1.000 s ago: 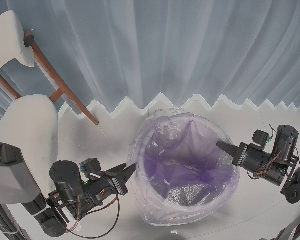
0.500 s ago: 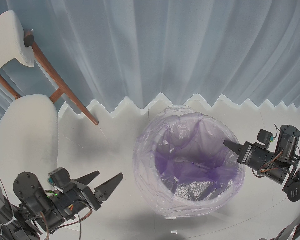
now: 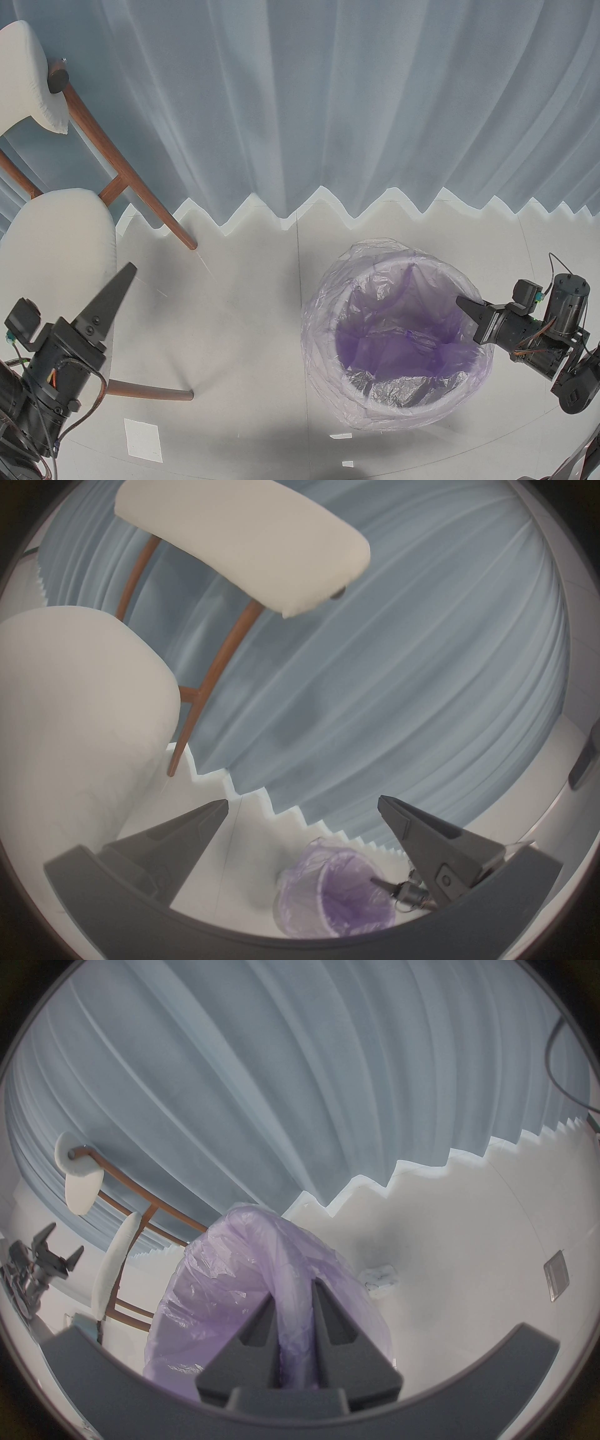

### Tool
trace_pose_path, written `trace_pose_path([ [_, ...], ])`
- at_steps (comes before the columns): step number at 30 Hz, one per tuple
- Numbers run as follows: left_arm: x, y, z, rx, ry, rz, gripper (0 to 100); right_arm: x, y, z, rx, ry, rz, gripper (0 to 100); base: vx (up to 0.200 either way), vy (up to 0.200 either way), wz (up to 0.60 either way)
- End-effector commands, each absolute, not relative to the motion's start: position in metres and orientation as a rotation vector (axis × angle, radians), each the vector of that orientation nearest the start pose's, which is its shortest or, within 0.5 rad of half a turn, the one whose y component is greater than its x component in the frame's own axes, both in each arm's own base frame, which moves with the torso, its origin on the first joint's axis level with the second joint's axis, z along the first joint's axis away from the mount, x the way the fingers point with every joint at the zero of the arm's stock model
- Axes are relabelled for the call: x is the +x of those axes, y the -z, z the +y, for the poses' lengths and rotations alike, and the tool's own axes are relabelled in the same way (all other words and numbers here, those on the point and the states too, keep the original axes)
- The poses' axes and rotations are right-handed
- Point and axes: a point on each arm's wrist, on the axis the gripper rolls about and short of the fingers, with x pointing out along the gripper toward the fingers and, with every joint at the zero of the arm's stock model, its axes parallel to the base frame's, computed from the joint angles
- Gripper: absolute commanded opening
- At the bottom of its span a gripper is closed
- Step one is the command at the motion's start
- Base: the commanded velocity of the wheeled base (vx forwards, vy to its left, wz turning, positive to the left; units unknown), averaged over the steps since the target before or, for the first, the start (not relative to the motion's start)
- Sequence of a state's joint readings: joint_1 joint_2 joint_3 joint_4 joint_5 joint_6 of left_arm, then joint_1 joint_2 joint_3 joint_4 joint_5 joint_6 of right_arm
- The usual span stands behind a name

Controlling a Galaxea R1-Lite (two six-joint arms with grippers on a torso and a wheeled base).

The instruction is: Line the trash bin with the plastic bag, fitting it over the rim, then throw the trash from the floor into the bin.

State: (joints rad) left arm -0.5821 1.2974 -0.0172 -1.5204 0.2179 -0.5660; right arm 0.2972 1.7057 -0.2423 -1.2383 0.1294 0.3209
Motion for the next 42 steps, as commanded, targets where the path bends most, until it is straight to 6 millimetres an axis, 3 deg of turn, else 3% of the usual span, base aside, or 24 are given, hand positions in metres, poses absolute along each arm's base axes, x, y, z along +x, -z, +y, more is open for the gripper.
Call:
trace_pose_path([
  [1,0.102,-0.177,-0.057,-0.736,0.402,-0.187,100,0.241,-0.067,0.079,0.252,-0.390,0.359,0,0.000,0.000,0.00],
  [4,0.103,-0.174,-0.055,-0.727,0.360,-0.168,100,0.250,-0.057,0.085,0.249,-0.415,0.331,0,0.000,0.000,0.00],
  [7,0.100,-0.175,-0.053,-0.727,0.364,-0.176,100,0.264,-0.035,0.094,0.247,-0.437,0.363,0,0.000,0.000,0.00],
  [18,0.103,-0.173,-0.054,-0.719,0.357,-0.164,100,0.313,-0.026,0.129,0.303,-0.487,0.261,0,0.000,0.000,0.00],
  [27,0.105,-0.171,-0.055,-0.711,0.351,-0.144,100,0.337,-0.010,0.145,0.309,-0.490,0.234,0,0.000,0.000,0.00],
  [40,0.106,-0.170,-0.055,-0.684,0.343,-0.146,100,0.349,0.003,0.158,0.313,-0.496,0.221,0,0.000,0.000,0.00],
  [41,0.106,-0.170,-0.055,-0.685,0.344,-0.147,100,0.349,0.004,0.158,0.313,-0.496,0.221,100,0.000,0.000,0.00],
  [42,0.106,-0.170,-0.055,-0.685,0.343,-0.147,100,0.350,0.005,0.158,0.313,-0.496,0.221,100,0.000,0.000,0.00],
])
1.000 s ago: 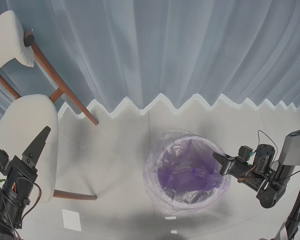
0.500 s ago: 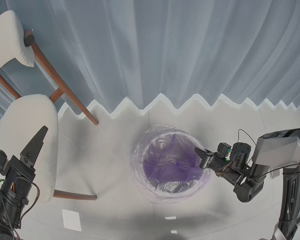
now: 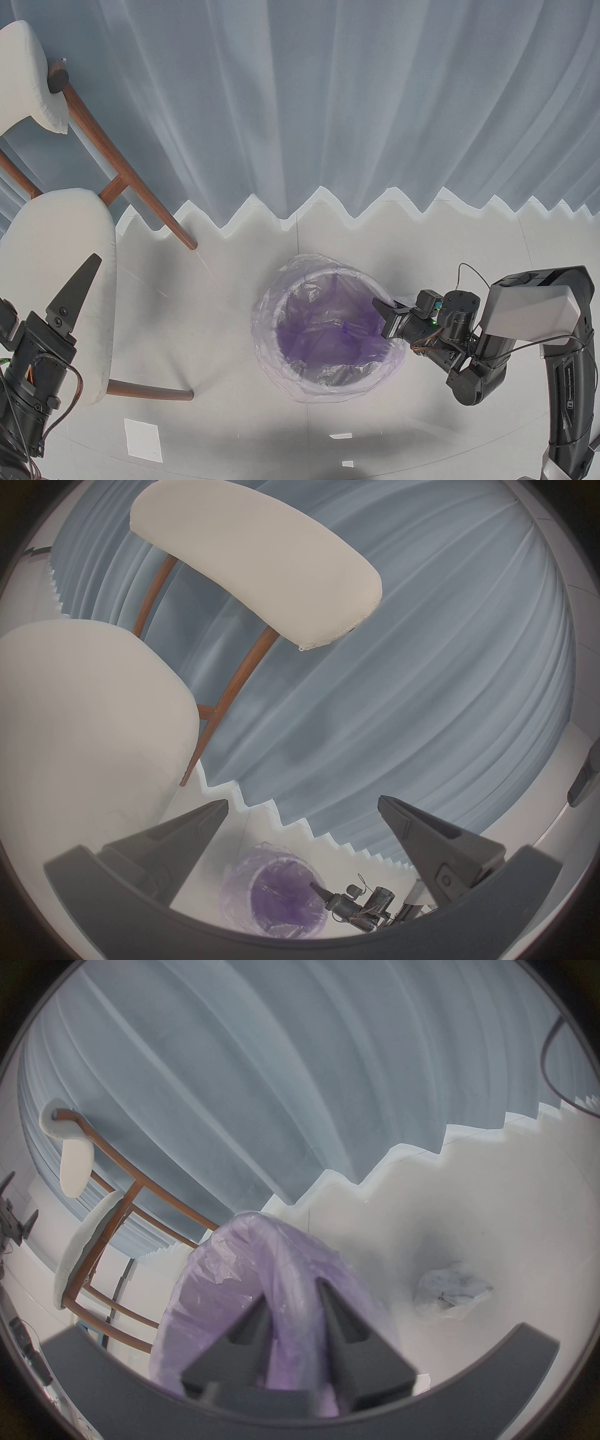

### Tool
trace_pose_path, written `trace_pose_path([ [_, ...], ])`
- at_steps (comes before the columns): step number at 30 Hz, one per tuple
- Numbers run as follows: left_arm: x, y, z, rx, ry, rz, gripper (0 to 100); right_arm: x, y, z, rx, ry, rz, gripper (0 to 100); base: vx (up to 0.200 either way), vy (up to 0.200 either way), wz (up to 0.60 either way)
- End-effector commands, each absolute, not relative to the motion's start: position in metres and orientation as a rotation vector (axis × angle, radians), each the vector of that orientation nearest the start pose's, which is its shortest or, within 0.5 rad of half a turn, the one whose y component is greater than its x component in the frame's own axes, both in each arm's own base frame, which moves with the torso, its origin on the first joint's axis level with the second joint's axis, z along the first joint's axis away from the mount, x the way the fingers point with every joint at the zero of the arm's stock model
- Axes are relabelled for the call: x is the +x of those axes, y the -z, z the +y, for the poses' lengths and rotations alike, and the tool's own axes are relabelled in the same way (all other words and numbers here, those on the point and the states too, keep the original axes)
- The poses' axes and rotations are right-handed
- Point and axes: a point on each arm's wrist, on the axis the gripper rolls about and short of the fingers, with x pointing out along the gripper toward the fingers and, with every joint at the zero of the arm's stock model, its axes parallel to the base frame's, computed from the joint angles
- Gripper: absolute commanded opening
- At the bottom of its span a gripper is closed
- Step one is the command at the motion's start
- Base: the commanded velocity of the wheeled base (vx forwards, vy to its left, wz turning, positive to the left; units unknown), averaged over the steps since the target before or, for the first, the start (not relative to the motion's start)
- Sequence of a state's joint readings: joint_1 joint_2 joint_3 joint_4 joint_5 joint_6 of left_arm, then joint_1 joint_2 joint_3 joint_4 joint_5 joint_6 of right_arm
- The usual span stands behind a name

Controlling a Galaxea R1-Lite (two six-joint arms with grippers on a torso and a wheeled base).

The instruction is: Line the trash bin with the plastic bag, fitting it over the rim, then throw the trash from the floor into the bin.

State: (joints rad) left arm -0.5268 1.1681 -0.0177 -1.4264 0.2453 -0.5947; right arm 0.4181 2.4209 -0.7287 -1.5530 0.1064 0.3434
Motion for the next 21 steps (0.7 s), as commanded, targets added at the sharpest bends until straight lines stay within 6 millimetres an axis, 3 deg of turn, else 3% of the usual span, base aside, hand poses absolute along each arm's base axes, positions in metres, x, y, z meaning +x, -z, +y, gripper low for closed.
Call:
trace_pose_path([
  [1,0.106,-0.170,-0.055,-0.684,0.343,-0.146,100,0.350,0.004,0.158,0.313,-0.494,0.220,100,0.000,0.000,0.00],
  [12,0.106,-0.171,-0.052,-0.682,0.320,-0.159,100,0.340,-0.006,0.155,0.304,-0.497,0.223,100,0.000,0.000,0.00],
  [21,0.106,-0.171,-0.052,-0.680,0.322,-0.160,100,0.319,-0.047,0.128,0.290,-0.459,0.171,100,0.000,0.000,0.00],
])
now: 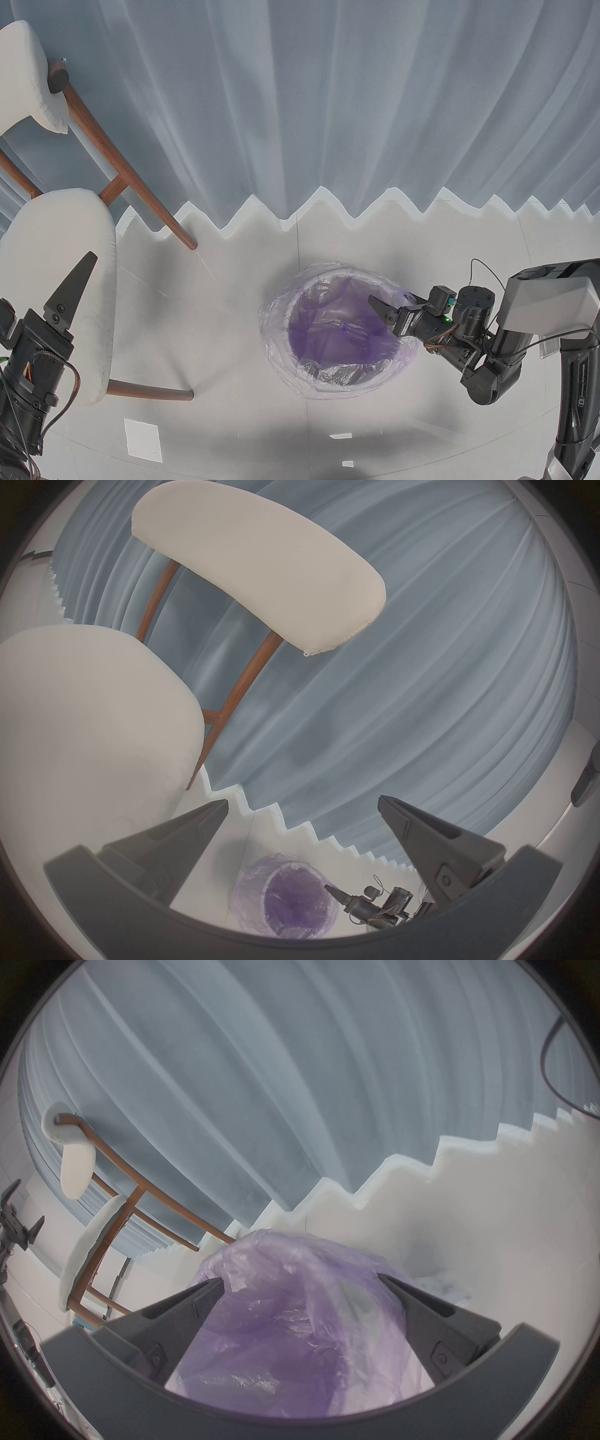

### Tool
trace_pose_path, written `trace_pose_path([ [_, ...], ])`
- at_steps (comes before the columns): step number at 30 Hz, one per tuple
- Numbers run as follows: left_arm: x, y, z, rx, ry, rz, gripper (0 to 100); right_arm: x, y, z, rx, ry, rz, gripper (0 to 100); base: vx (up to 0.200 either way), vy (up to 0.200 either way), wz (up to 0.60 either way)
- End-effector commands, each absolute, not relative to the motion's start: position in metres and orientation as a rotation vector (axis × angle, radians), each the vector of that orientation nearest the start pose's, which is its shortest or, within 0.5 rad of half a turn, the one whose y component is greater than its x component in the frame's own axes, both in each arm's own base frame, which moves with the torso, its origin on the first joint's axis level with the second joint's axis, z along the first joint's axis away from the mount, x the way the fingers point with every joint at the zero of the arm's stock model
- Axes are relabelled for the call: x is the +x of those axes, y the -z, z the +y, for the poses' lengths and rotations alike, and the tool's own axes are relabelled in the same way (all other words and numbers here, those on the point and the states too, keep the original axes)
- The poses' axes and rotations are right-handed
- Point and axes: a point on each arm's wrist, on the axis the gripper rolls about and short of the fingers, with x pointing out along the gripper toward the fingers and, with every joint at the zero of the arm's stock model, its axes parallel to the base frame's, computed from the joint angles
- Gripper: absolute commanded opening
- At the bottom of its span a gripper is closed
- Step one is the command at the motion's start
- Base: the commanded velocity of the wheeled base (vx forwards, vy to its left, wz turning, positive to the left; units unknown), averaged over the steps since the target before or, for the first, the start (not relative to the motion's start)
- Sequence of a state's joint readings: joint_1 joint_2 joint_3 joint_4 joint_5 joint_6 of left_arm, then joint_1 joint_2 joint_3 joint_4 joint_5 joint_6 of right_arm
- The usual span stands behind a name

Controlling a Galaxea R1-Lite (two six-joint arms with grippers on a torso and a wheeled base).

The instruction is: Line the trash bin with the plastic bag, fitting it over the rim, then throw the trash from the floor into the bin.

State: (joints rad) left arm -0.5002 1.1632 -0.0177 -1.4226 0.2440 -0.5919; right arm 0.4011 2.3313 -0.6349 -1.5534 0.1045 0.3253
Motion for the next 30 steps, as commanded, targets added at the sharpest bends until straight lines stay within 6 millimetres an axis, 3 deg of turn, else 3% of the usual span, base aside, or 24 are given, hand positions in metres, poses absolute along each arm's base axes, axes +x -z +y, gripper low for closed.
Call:
trace_pose_path([
  [1,0.106,-0.171,-0.052,-0.680,0.322,-0.159,100,0.315,-0.046,0.123,0.277,-0.451,0.183,100,0.000,0.000,0.00],
  [4,0.108,-0.170,-0.053,-0.666,0.321,-0.152,100,0.301,-0.046,0.107,0.243,-0.413,0.219,100,0.000,0.000,0.00],
  [10,0.111,-0.167,-0.056,-0.633,0.362,-0.121,100,0.297,-0.039,0.087,0.274,-0.342,0.263,100,0.000,0.000,0.00],
  [18,0.115,-0.163,-0.059,-0.544,0.386,-0.096,100,0.305,-0.038,0.107,0.511,-0.373,0.289,100,0.000,0.000,0.00],
  [22,0.115,-0.163,-0.059,-0.530,0.385,-0.099,100,0.311,-0.039,0.107,0.600,-0.356,0.286,100,0.000,0.000,0.00],
  [27,0.116,-0.163,-0.059,-0.522,0.384,-0.097,100,0.318,-0.047,0.078,0.535,-0.269,0.221,100,0.000,0.000,0.00],
  [30,0.116,-0.162,-0.059,-0.506,0.382,-0.096,100,0.306,-0.059,0.037,0.343,-0.158,0.169,100,0.000,0.000,0.00],
])
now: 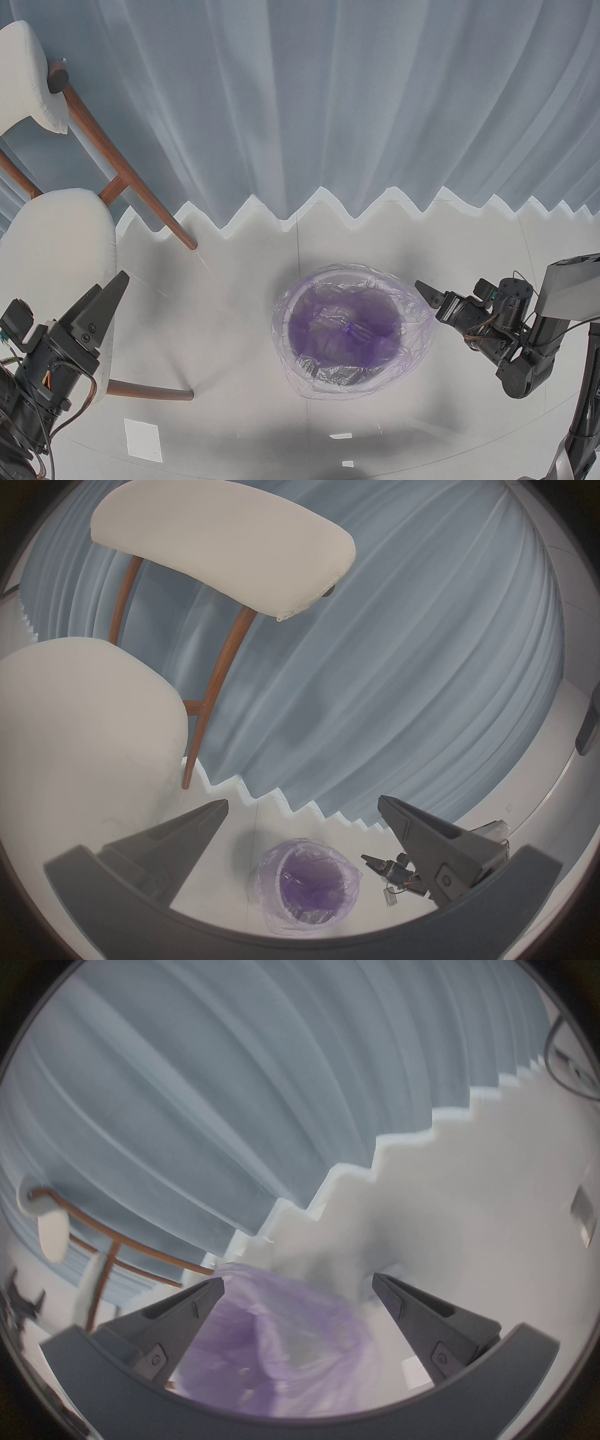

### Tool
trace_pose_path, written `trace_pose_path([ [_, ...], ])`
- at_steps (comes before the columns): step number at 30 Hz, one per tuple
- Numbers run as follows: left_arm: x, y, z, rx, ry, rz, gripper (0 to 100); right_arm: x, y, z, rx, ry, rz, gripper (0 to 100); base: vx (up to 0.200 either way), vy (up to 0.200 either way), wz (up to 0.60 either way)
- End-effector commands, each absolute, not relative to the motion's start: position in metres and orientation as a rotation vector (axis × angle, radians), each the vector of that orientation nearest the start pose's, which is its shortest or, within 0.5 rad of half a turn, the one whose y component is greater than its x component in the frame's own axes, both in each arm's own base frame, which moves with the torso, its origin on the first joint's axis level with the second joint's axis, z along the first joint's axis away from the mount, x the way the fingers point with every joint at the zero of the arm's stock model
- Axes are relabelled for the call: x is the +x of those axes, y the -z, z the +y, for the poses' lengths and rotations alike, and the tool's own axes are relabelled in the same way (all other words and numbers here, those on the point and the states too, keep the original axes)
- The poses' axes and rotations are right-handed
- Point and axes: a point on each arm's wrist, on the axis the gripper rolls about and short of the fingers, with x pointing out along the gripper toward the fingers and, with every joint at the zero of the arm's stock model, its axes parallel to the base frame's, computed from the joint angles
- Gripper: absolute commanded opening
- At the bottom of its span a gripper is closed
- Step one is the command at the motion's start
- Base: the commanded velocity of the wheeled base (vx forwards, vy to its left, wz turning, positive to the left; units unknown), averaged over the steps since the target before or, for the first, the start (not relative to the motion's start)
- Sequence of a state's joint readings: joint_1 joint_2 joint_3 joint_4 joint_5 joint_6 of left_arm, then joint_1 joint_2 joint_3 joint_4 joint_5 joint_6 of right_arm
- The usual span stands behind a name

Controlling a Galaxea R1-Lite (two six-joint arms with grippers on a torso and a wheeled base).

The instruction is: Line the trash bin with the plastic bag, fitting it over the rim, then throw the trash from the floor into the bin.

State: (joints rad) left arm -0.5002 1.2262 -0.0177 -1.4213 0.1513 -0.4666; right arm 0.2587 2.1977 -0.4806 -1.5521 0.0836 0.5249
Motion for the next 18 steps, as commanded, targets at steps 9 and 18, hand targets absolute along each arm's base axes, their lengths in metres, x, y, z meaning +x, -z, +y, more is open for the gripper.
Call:
trace_pose_path([
  [9,0.119,-0.158,-0.053,-0.564,0.354,-0.055,100,0.258,-0.065,0.019,0.328,-0.159,0.248,100,-0.133,-0.133,0.00],
  [18,0.120,-0.155,-0.053,-0.549,0.342,-0.022,100,0.271,-0.031,0.021,0.317,-0.146,0.360,100,-0.200,-0.200,0.00],
])
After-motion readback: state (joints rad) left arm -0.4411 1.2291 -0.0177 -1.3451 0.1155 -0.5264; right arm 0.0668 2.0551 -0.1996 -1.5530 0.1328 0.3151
